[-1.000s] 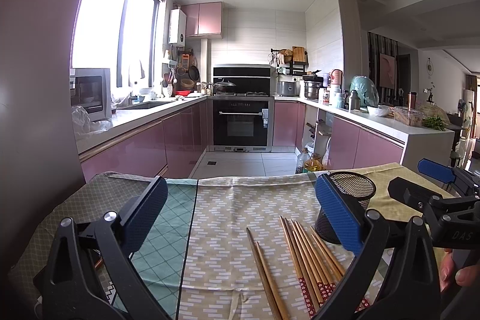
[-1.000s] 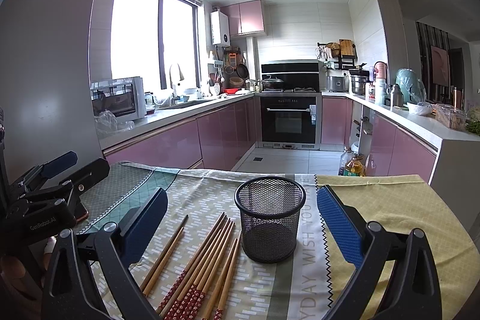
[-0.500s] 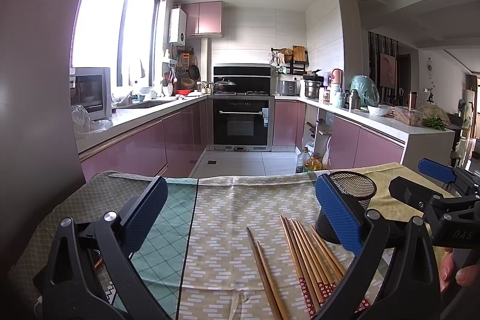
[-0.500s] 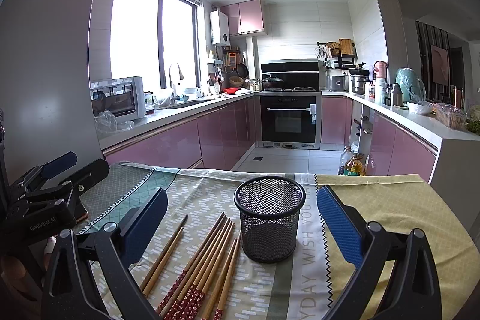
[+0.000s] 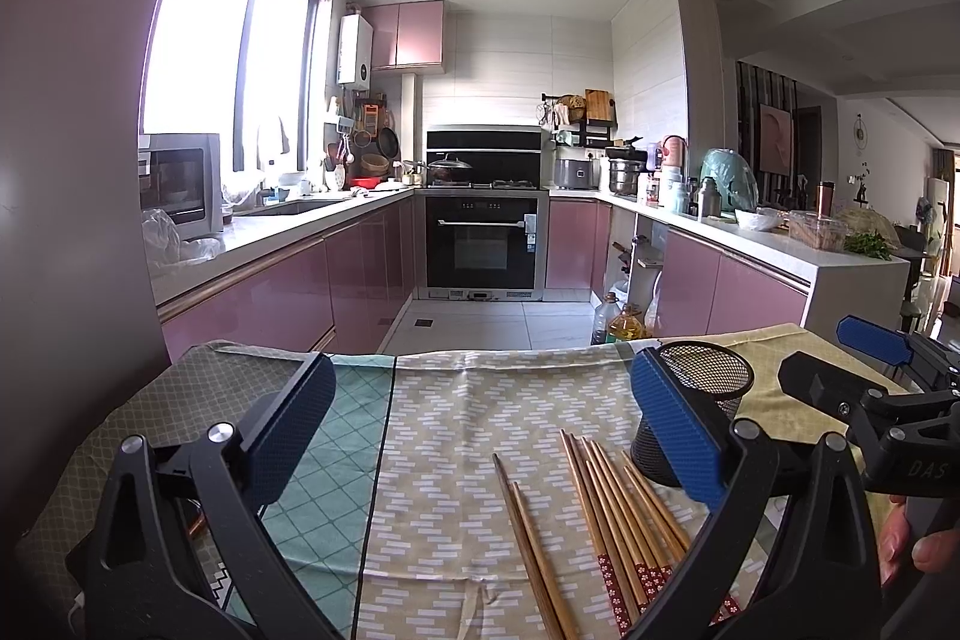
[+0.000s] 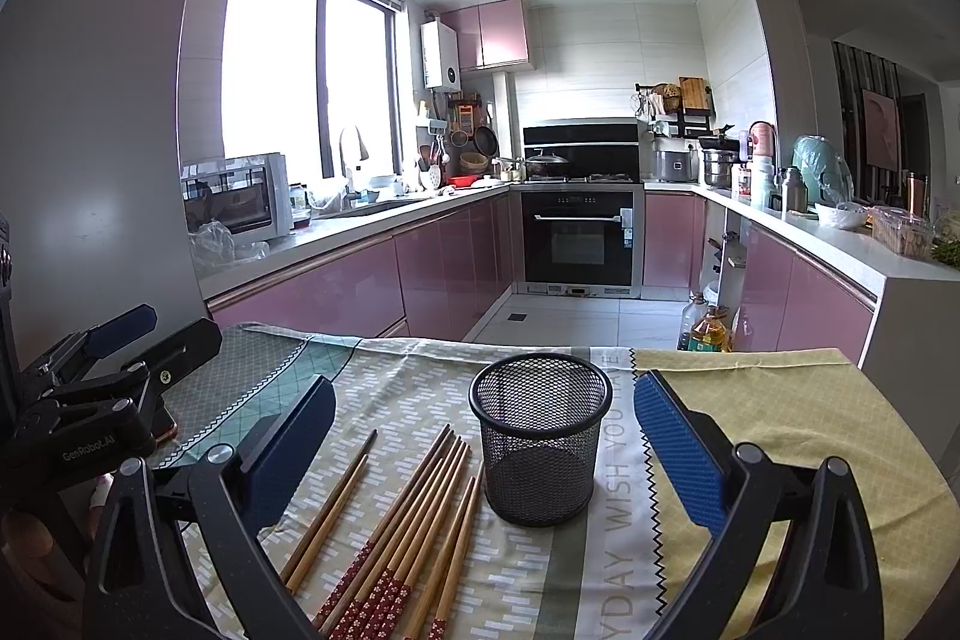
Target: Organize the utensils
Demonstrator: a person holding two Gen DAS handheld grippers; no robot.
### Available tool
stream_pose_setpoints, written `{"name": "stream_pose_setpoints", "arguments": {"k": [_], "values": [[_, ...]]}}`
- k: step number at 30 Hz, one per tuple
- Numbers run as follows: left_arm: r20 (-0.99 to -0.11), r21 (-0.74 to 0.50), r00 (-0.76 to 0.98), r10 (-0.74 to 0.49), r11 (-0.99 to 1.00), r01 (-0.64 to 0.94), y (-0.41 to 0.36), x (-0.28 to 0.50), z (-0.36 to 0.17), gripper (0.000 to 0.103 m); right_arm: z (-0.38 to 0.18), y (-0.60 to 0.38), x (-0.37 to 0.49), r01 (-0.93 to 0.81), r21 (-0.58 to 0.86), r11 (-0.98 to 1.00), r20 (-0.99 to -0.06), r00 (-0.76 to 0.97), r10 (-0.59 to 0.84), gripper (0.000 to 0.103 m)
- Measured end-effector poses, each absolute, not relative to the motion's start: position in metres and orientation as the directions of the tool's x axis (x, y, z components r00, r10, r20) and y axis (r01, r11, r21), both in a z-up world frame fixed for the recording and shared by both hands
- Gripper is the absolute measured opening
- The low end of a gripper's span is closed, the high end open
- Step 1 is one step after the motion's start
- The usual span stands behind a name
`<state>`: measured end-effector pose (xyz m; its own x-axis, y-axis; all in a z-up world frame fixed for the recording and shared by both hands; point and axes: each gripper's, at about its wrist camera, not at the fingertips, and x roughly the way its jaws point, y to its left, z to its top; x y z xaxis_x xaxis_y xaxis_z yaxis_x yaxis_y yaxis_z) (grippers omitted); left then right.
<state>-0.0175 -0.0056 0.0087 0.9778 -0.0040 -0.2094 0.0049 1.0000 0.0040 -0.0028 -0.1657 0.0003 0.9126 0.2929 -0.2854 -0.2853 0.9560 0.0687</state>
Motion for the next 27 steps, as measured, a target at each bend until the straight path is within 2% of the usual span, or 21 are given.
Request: {"name": "stream_pose_setpoints", "arguments": {"k": [27], "values": [[-0.236, 0.0, 0.972, -0.01, 1.0, 0.01, -0.0072, -0.0128, 0.0011, 0.097, -0.005, -0.1683, -0.0011, -0.288, 0.082, 0.954, -0.291, 0.909, 0.299, 0.097]]}}
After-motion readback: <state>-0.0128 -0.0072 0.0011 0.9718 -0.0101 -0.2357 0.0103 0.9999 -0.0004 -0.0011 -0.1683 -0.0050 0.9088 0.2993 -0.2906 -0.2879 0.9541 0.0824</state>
